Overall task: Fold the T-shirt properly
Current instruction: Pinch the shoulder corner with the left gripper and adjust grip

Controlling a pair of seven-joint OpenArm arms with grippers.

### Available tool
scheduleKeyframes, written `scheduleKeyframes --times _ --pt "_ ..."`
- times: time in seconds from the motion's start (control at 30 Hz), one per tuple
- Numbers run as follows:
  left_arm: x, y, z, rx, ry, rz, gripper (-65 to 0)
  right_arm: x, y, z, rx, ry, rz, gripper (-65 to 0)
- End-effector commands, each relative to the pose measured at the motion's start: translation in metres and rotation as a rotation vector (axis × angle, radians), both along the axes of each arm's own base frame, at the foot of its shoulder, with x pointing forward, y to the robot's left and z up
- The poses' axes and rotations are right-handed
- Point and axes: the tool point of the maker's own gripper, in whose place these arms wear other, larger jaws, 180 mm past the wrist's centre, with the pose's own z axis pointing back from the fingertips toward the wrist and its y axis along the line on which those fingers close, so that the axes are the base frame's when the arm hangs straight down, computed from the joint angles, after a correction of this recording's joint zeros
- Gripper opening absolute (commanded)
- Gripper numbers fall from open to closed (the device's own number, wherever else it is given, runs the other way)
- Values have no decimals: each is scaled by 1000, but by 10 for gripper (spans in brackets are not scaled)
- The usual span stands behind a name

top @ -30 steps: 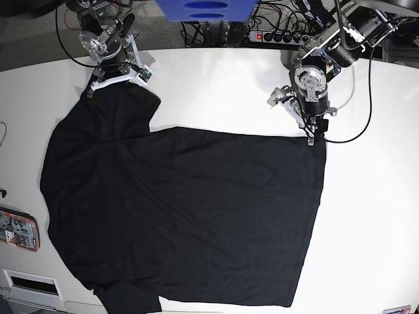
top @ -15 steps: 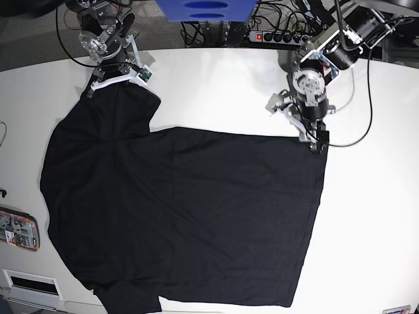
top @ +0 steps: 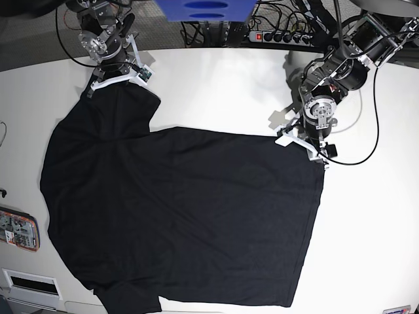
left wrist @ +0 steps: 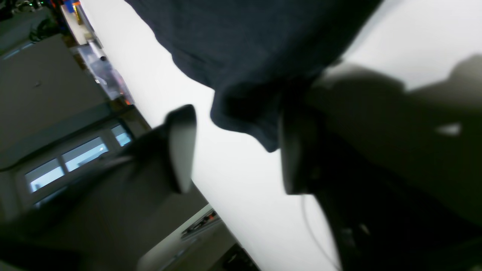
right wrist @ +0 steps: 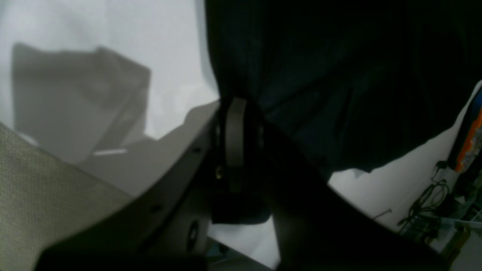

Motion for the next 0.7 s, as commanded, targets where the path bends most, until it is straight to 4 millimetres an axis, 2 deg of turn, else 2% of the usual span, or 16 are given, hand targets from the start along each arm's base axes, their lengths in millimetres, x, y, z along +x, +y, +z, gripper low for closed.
scheduleKeyframes --times 0.0,0.1,0.37,0.5,0.63,0.67 --pt "-27 -19 -23 -102 135 -25 -406 -4 2 0 8 15 11 -650" --pt "-24 -18 -21 -101 128 -21 -650 -4 2 0 8 16 12 -650" --pt "-12 -25 -11 -118 91 -31 -650 -4 2 0 8 16 12 -650" --pt "-21 -39 -1 -158 78 -55 -650 -4 2 0 8 16 12 -650" --pt "-25 -21 14 -93 60 54 -650 -4 2 0 10 15 13 -650" --pt "-25 -21 18 -88 53 61 -596 -4 2 0 10 15 13 -650"
